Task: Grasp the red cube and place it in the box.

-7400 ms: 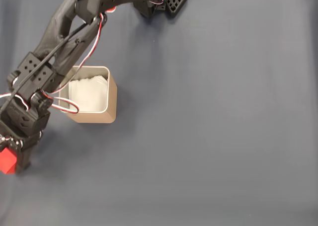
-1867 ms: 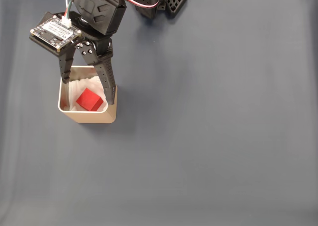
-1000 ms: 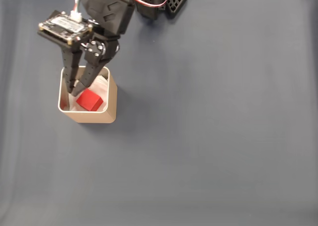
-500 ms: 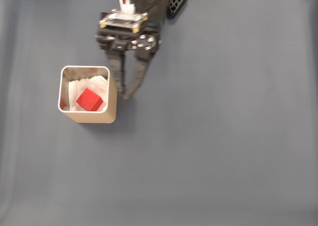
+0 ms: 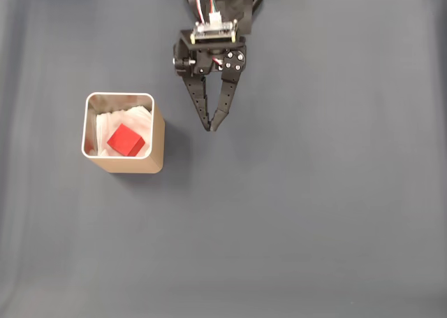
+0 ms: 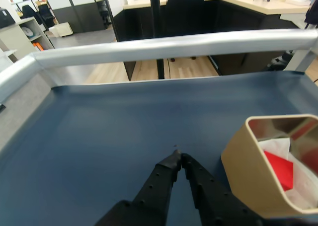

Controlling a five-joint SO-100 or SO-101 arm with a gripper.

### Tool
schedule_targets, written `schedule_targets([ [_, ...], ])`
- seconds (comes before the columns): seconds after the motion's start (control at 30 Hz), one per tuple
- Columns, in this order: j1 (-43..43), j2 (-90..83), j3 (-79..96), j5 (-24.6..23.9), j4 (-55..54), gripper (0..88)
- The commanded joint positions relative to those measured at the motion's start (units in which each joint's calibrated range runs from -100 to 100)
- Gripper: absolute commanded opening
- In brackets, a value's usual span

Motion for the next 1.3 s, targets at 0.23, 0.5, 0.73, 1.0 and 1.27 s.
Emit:
schedule_targets([
  [0.23,-0.9,-9.6,8.6,-0.4,13.6,0.1],
  [0.5,0.4,-9.6,8.6,-2.1,21.4,0.1],
  [0.73,0.4,-9.6,8.6,-2.6,29.6,0.1],
  [1.0,0.4,-9.6,8.6,-1.5,40.1,0.1],
  [1.27,0.3,-9.6,8.6,1.6,45.7,0.1],
])
